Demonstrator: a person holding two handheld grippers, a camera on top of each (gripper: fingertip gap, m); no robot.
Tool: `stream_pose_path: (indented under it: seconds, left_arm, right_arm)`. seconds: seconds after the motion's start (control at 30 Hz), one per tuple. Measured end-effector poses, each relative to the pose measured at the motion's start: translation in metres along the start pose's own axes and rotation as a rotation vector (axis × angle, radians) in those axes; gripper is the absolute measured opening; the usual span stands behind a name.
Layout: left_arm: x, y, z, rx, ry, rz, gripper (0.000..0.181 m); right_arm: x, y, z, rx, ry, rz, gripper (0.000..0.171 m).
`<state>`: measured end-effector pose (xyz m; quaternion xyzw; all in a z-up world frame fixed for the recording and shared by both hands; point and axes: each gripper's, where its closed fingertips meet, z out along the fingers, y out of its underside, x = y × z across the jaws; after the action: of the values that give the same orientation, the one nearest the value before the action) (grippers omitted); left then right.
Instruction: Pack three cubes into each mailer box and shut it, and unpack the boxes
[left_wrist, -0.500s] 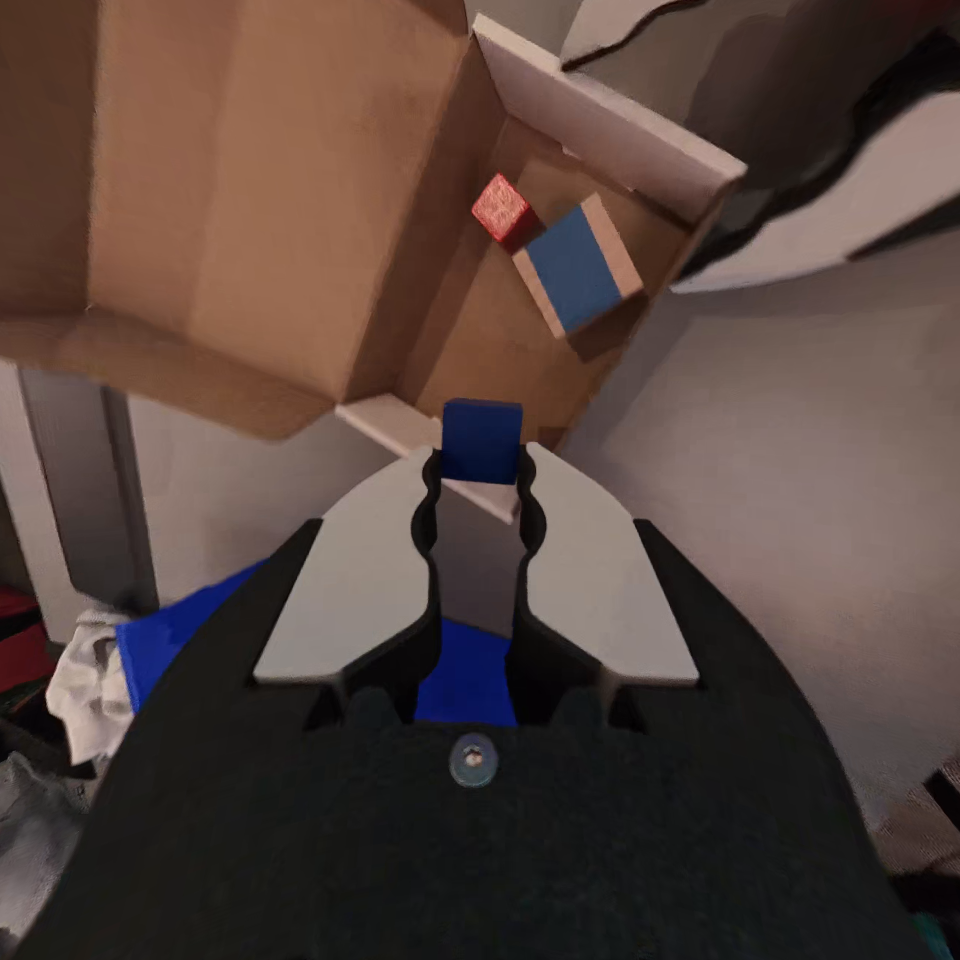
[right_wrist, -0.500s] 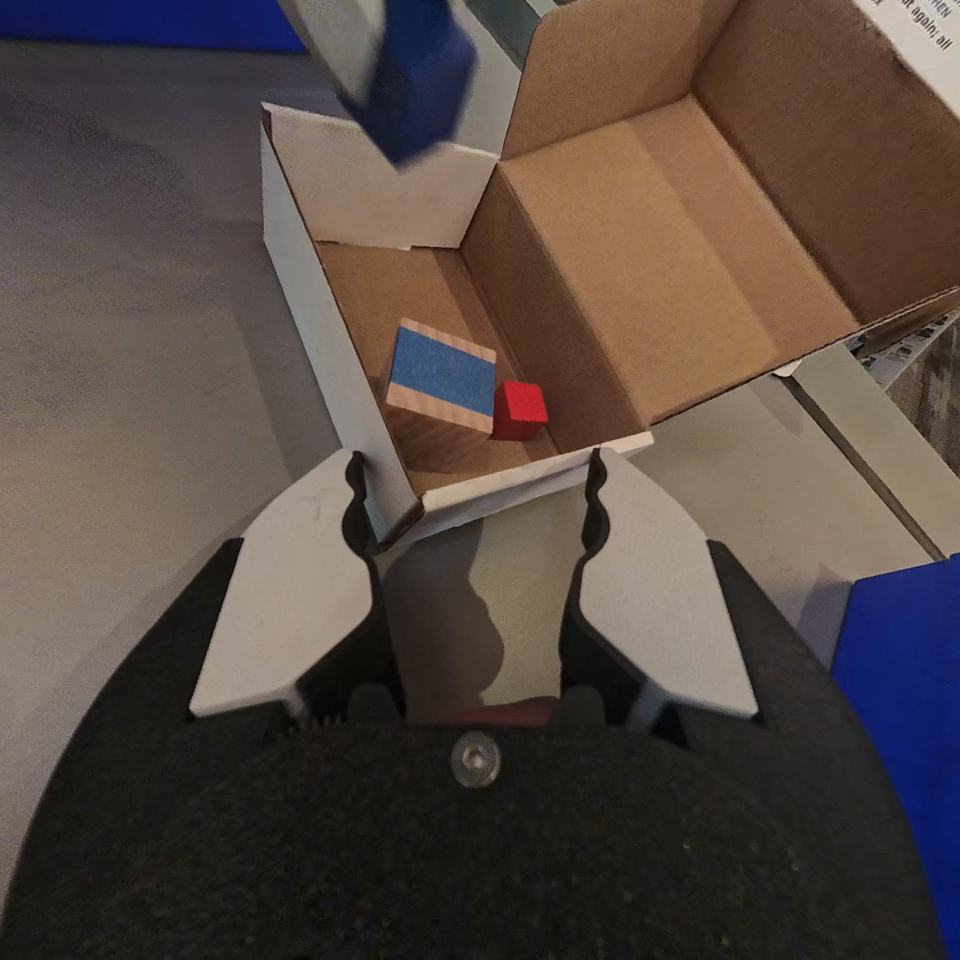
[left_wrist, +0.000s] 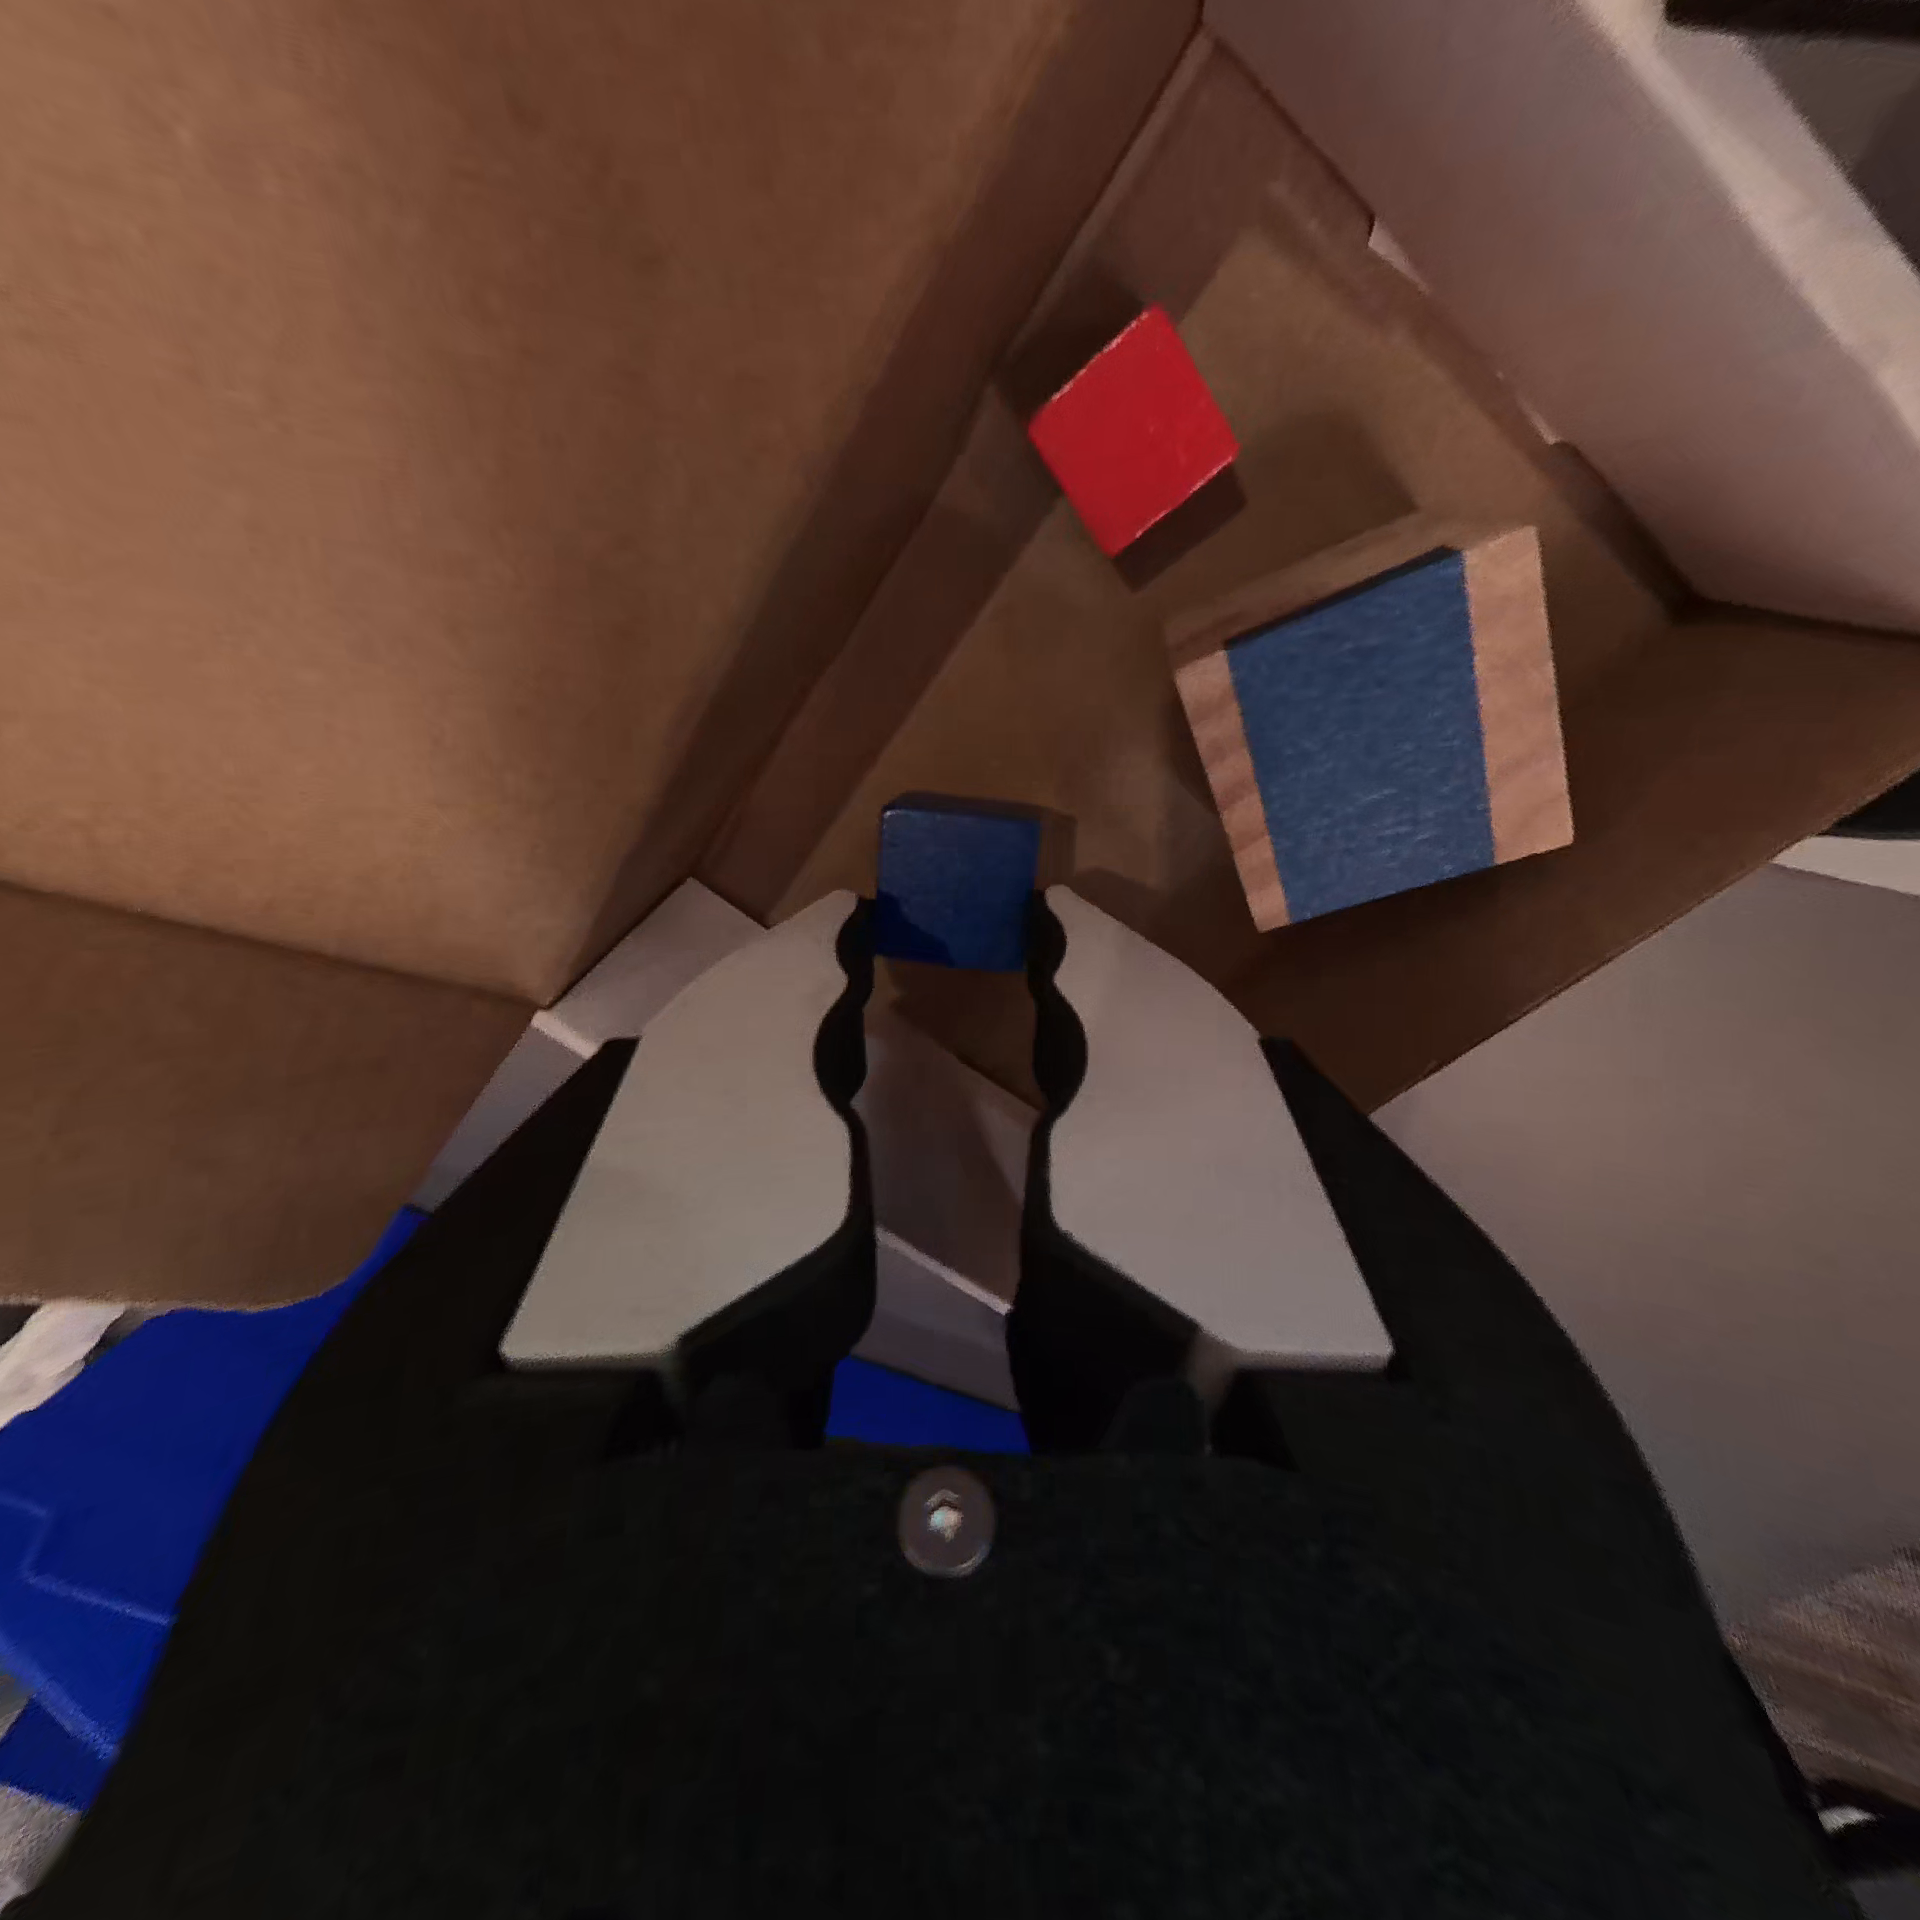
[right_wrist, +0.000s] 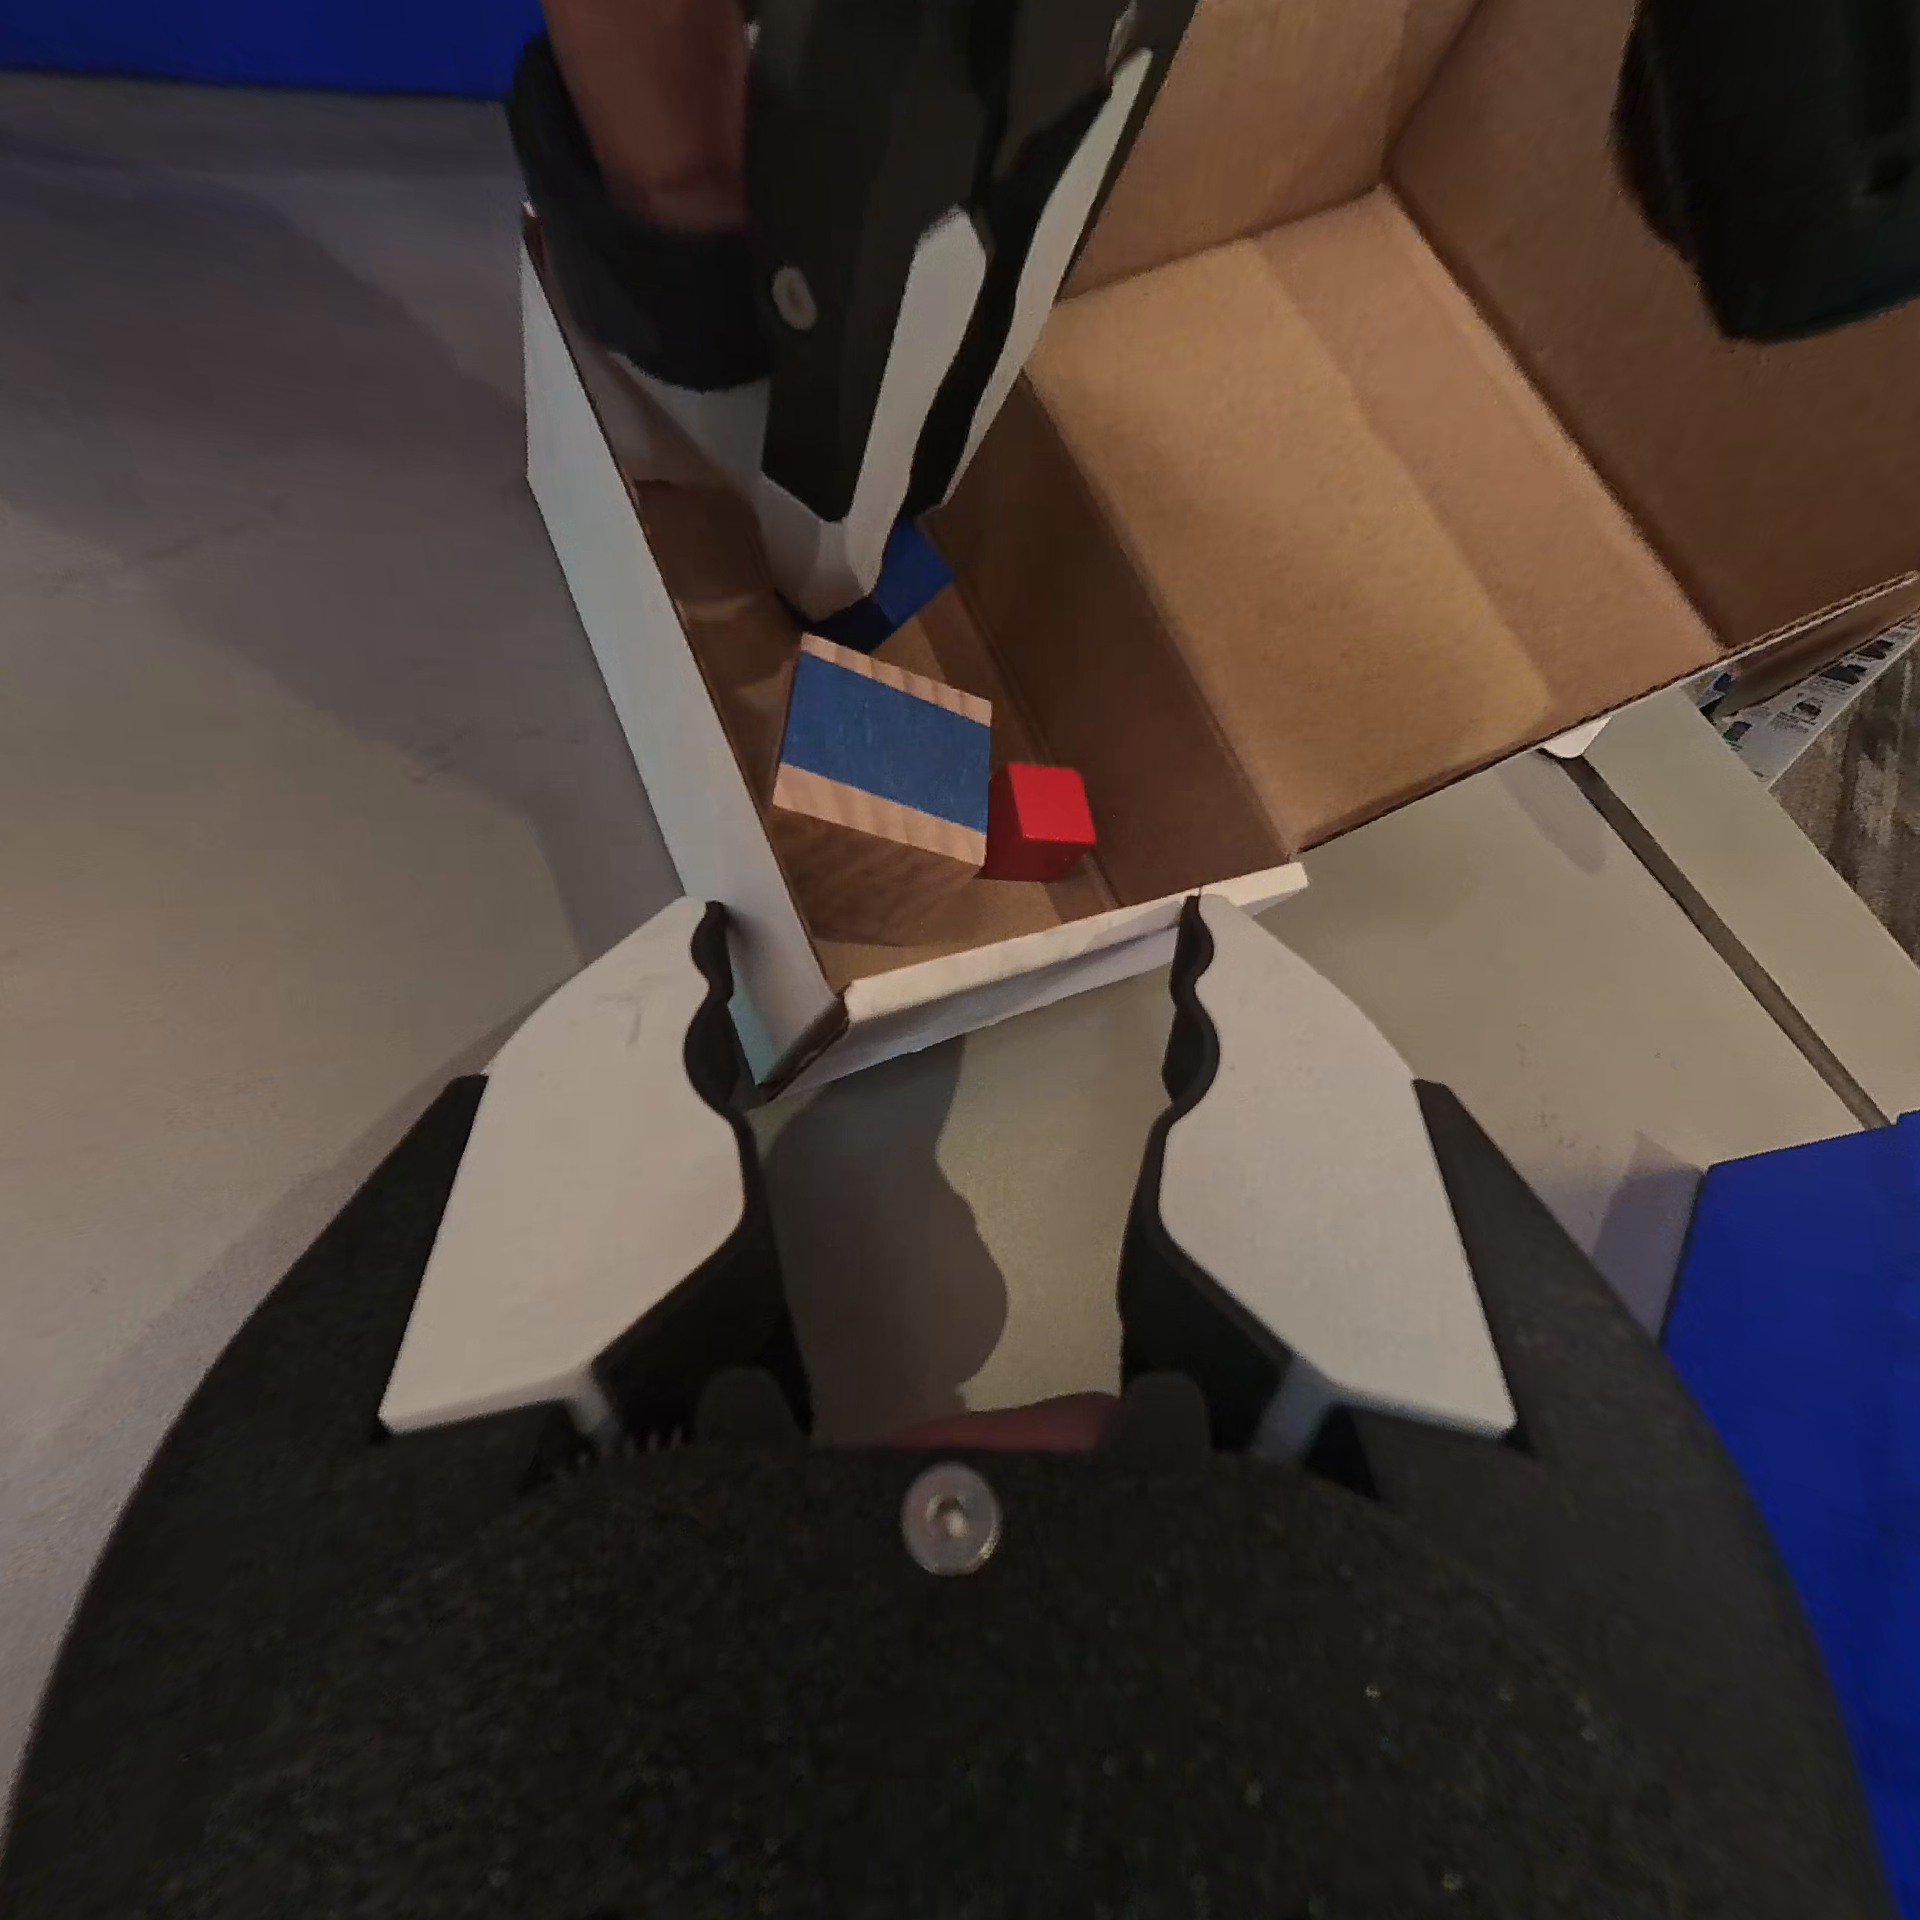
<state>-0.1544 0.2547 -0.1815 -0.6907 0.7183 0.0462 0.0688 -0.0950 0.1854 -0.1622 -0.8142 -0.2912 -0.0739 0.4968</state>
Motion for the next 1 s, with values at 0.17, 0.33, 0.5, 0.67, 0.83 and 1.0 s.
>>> stream_pose_path:
  seconds: [0.17, 0.33, 0.5, 0.67, 0.83, 1.0]
  left_arm:
    - [-0.003, 0.005, -0.03, 0.156, -0.046, -0.091, 0.052]
    - [-0.005, 0.011, -0.078, 0.542, -0.085, -0.333, 0.051]
    - [-0.029, 0.026, -0.096, 0.738, -0.142, -0.525, 0.051]
    - [-0.047, 0.014, -0.094, 0.812, -0.104, -0.666, 0.069]
    - [-0.071, -0.001, -0.081, 0.8, -0.094, -0.749, 0.059]
    - [-0.087, -0.001, -0.081, 0.756, -0.131, -0.794, 0.028]
  right_arm:
    - [0.0, 0.0, 0.0, 0.003, -0.009, -0.003, 0.081]
    - [0.002, 0.003, -0.004, 0.05, -0.1, -0.052, 0.081]
    - [0.003, 0.005, -0.006, 0.061, -0.131, -0.048, 0.081]
    - [-0.005, 0.002, -0.01, 0.102, -0.175, -0.162, 0.08]
    - [0.038, -0.04, -0.049, 0.322, -0.185, 0.135, 0.06]
    - [0.092, -0.036, -0.008, 0.181, -0.151, 0.525, 0.047]
